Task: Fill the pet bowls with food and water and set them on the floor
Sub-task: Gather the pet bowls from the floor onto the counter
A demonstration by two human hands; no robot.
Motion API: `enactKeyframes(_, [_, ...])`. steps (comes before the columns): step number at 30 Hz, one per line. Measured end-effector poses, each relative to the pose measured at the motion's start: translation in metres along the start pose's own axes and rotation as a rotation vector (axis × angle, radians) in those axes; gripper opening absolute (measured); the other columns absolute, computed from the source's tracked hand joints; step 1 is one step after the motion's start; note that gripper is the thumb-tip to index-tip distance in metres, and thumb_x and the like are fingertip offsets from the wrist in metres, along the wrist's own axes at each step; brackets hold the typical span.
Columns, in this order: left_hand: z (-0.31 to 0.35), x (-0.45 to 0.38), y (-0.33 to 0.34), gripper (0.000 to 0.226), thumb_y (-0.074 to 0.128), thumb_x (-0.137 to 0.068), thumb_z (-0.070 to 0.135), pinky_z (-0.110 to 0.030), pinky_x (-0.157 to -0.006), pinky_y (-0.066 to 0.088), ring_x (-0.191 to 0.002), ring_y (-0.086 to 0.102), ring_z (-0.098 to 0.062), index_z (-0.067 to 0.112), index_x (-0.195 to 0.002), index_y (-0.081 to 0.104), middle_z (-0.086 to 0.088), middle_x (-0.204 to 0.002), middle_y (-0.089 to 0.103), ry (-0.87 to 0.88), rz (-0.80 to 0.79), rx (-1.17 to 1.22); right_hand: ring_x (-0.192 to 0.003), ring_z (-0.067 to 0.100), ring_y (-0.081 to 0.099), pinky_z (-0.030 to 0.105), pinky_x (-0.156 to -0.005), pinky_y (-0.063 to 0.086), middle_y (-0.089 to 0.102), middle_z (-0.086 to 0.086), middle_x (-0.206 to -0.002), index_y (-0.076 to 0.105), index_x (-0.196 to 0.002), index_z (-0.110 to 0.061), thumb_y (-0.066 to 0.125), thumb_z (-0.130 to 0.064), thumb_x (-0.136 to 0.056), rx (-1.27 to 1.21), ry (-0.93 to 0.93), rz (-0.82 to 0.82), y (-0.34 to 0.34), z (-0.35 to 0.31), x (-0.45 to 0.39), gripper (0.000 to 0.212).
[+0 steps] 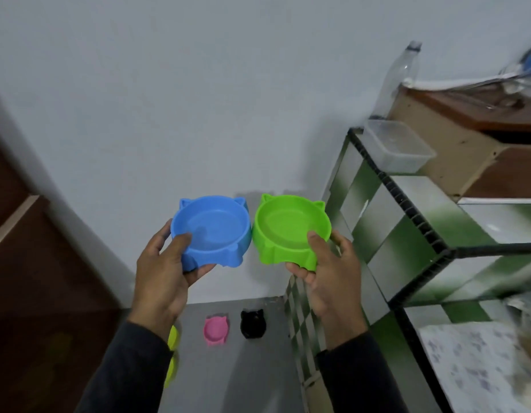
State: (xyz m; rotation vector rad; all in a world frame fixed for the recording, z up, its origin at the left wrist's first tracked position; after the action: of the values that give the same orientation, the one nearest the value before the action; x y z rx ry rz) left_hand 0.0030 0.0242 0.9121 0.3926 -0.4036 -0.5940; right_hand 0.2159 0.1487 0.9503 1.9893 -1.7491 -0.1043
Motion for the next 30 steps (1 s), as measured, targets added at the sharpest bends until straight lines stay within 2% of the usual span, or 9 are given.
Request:
enactKeyframes(7, [0.016,0.018,0.043,0.039,0.070,-0.094,0.013,-0.050,-0.075,0.063,-0.102,0.076,-0.025,0.029,-0.129,0.069,0.000,-0.122,0.074,0.042,-0.068,0.025,-0.084,0.023,0.076,0.043,-0.061,0.061,0.068,0.006,-0.108,0.060,-0.129,-0.017,0.077,-0.017,-0.089,-0.009,-0.128,0.017,-0.017,-0.048,0.015,0.044])
enactKeyframes(11, [0.017,0.032,0.063,0.038,0.070,-0.094,0.011,-0.048,-0.072,0.064,-0.099,0.077,-0.022,0.028,-0.128,0.070,0.005,-0.113,0.077,0.031,-0.124,0.027,-0.094,0.033,0.072,0.046,-0.062,0.062,0.065,0.007,-0.116,0.061,-0.125,-0.020,0.077,-0.018,-0.089,-0.006,-0.171,0.074,-0.035,-0.063,0.028,0.039])
enactKeyframes(15, [0.015,0.043,0.077,0.039,0.070,-0.095,0.011,-0.048,-0.072,0.064,-0.097,0.077,-0.021,0.028,-0.129,0.069,0.004,-0.115,0.076,-0.013,-0.218,0.021,-0.096,0.030,0.070,0.046,-0.062,0.062,0.062,0.004,-0.115,0.058,-0.130,-0.019,0.077,-0.019,-0.089,-0.031,-0.217,0.157,-0.050,-0.071,0.051,0.045])
enactKeyframes(19, [0.010,0.056,0.087,0.042,0.072,-0.094,0.013,-0.049,-0.075,0.064,-0.097,0.077,-0.021,0.029,-0.132,0.067,-0.001,-0.125,0.070,-0.078,-0.342,-0.019,-0.099,0.030,0.068,0.046,-0.062,0.062,0.059,0.002,-0.119,0.060,-0.129,-0.020,0.076,-0.017,-0.090,-0.066,-0.258,0.283,-0.067,-0.071,0.084,0.043])
enactKeyframes(22, [0.002,0.070,0.093,0.041,0.070,-0.095,0.013,-0.048,-0.073,0.064,-0.101,0.075,-0.027,0.030,-0.132,0.067,-0.002,-0.128,0.065,-0.133,-0.429,-0.037,-0.101,0.030,0.069,0.044,-0.063,0.063,0.058,0.003,-0.123,0.058,-0.130,-0.021,0.076,-0.017,-0.090,-0.089,-0.282,0.402,-0.085,-0.066,0.114,0.044])
enactKeyframes(30, [-0.028,0.124,0.105,0.036,0.069,-0.095,0.015,-0.045,-0.069,0.063,-0.114,0.064,-0.032,0.031,-0.128,0.069,-0.003,-0.135,0.059,-0.259,-0.640,-0.122,-0.091,0.027,0.073,0.043,-0.061,0.062,0.062,0.003,-0.116,0.058,-0.127,-0.022,0.074,-0.016,-0.091,-0.128,-0.380,0.631,-0.134,-0.058,0.200,0.040])
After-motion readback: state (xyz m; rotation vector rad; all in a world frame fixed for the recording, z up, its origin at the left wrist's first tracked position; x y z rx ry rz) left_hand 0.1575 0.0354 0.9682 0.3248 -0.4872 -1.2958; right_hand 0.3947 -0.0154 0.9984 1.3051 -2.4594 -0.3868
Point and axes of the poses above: each hand's wrist, its own x-axis away from the middle knuckle, its own y-axis out of the palm, z = x × y, the point moved 1 cm from there along -x, towards the middle knuckle
